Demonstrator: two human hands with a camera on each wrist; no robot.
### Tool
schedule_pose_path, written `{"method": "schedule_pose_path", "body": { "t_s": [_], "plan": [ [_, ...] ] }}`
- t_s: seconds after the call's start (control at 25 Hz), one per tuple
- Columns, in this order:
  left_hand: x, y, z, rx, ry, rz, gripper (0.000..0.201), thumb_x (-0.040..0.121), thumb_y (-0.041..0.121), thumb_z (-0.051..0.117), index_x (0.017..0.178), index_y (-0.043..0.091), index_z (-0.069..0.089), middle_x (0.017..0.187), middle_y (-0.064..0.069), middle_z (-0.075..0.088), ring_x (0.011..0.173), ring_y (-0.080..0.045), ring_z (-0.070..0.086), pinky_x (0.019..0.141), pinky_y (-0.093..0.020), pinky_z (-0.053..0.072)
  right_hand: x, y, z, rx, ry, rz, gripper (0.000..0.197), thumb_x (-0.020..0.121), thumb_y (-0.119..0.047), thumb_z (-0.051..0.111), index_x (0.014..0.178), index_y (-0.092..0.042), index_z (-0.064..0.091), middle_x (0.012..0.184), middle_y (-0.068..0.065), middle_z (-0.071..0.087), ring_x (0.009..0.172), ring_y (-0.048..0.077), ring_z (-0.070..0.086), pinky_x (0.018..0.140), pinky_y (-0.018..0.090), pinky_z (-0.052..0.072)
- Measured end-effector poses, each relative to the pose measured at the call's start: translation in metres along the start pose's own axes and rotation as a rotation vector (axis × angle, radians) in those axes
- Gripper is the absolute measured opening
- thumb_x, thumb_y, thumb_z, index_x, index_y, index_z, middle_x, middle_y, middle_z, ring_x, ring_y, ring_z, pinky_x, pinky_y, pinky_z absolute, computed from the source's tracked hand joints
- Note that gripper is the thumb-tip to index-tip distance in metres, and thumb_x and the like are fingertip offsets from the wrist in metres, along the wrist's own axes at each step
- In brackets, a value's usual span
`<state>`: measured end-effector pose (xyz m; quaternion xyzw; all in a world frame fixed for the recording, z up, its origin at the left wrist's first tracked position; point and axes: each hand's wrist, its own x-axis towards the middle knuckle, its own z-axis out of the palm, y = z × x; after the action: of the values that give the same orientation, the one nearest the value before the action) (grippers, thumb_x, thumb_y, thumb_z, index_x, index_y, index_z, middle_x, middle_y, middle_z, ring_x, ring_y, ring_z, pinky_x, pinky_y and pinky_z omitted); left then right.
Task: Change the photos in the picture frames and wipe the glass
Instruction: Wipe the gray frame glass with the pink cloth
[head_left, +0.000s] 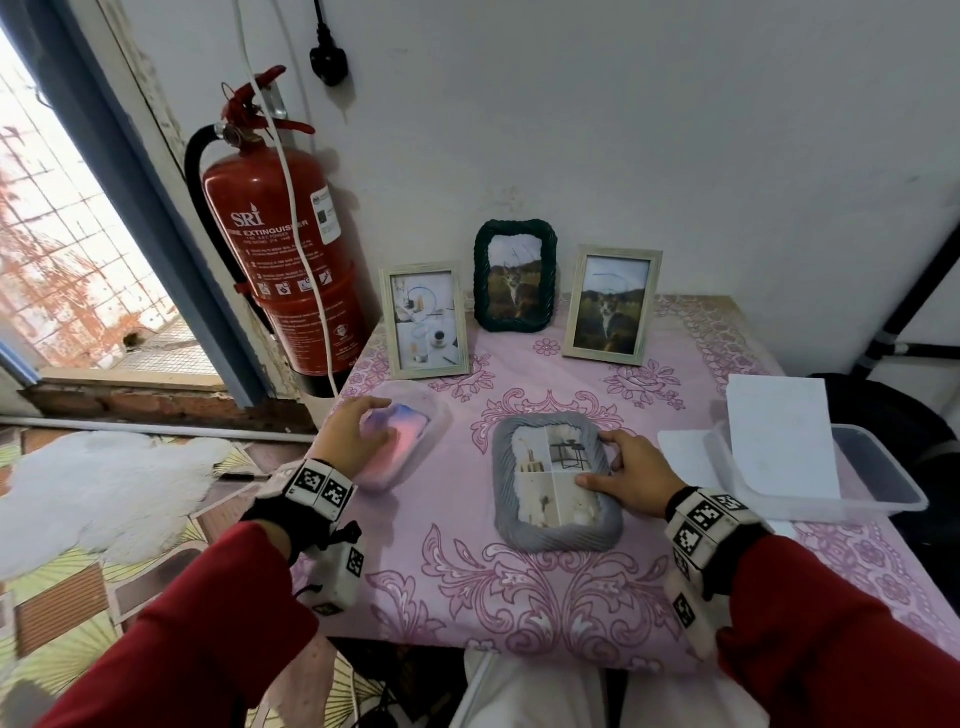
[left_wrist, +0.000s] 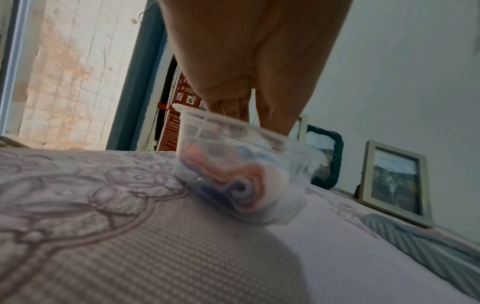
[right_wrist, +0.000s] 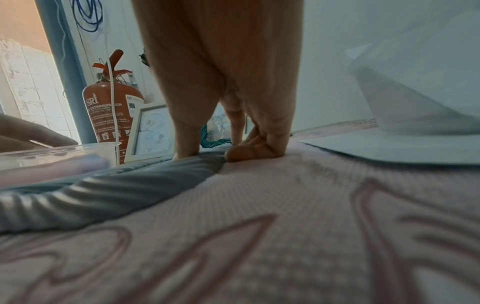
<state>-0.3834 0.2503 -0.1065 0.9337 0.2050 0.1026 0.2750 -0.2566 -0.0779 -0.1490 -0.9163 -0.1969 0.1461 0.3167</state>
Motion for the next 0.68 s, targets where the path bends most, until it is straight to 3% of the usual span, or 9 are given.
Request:
{"method": "schedule_pose_path", "body": {
  "t_s": [0.08, 0.12, 0.2, 0.24, 0.36, 0.68],
  "plan": [
    [-0.004, 0.008, 0.005, -0.070, 0.042, 0.039, 0.036, 0.085, 0.028, 0.065, 0.118, 0.014, 0.060, 0.113, -0.006, 0.061, 0.102, -0.020, 0.058, 0.095, -0.033, 0.045, 0.000, -0.001, -0.001, 0.007, 0.003, -0.006, 0.080, 0.073, -0.038, 0.077, 0.137, -0.007, 0.041, 0.131, 0.015, 0.051, 0.115, 0.030, 0.052, 0.098, 0.037, 0.045],
    [-0.007, 0.012, 0.008, -0.100, 0.007, 0.053, 0.034, 0.084, 0.032, 0.066, 0.115, 0.017, 0.061, 0.101, -0.003, 0.063, 0.088, -0.016, 0.060, 0.085, -0.029, 0.049, -0.001, -0.001, -0.001, 0.009, 0.005, -0.010, 0.080, 0.073, -0.037, 0.077, 0.137, -0.006, 0.041, 0.132, 0.015, 0.051, 0.116, 0.029, 0.052, 0.099, 0.037, 0.045],
    [-0.011, 0.017, 0.015, -0.118, -0.070, 0.060, 0.033, 0.080, 0.029, 0.070, 0.111, 0.021, 0.060, 0.082, 0.003, 0.062, 0.067, -0.007, 0.056, 0.066, -0.019, 0.044, -0.001, -0.002, -0.001, 0.001, 0.005, -0.011, 0.079, 0.073, -0.037, 0.077, 0.136, -0.006, 0.041, 0.133, 0.015, 0.051, 0.116, 0.029, 0.053, 0.098, 0.035, 0.045],
    [-0.012, 0.019, 0.019, -0.113, -0.076, 0.055, 0.035, 0.079, 0.023, 0.071, 0.112, 0.019, 0.060, 0.079, 0.003, 0.061, 0.062, -0.007, 0.054, 0.064, -0.019, 0.041, -0.001, -0.003, -0.001, -0.004, 0.006, -0.010, 0.079, 0.073, -0.037, 0.077, 0.136, -0.006, 0.041, 0.132, 0.015, 0.052, 0.116, 0.030, 0.053, 0.096, 0.033, 0.044],
    [-0.014, 0.020, 0.027, -0.103, -0.038, 0.042, 0.039, 0.077, 0.011, 0.067, 0.115, 0.017, 0.061, 0.076, 0.002, 0.060, 0.063, -0.011, 0.054, 0.071, -0.021, 0.040, -0.002, -0.003, -0.001, -0.013, 0.015, -0.011, 0.079, 0.073, -0.038, 0.076, 0.136, -0.005, 0.041, 0.130, 0.016, 0.053, 0.114, 0.030, 0.053, 0.093, 0.031, 0.043],
    [-0.019, 0.029, 0.039, -0.079, 0.001, 0.024, 0.040, 0.074, 0.012, 0.067, 0.114, 0.016, 0.062, 0.073, 0.005, 0.058, 0.071, -0.014, 0.056, 0.073, -0.023, 0.041, -0.004, -0.006, -0.001, -0.020, 0.025, -0.006, 0.077, 0.074, -0.037, 0.076, 0.136, -0.007, 0.042, 0.128, 0.016, 0.054, 0.113, 0.030, 0.054, 0.091, 0.030, 0.043]
  ]
}}
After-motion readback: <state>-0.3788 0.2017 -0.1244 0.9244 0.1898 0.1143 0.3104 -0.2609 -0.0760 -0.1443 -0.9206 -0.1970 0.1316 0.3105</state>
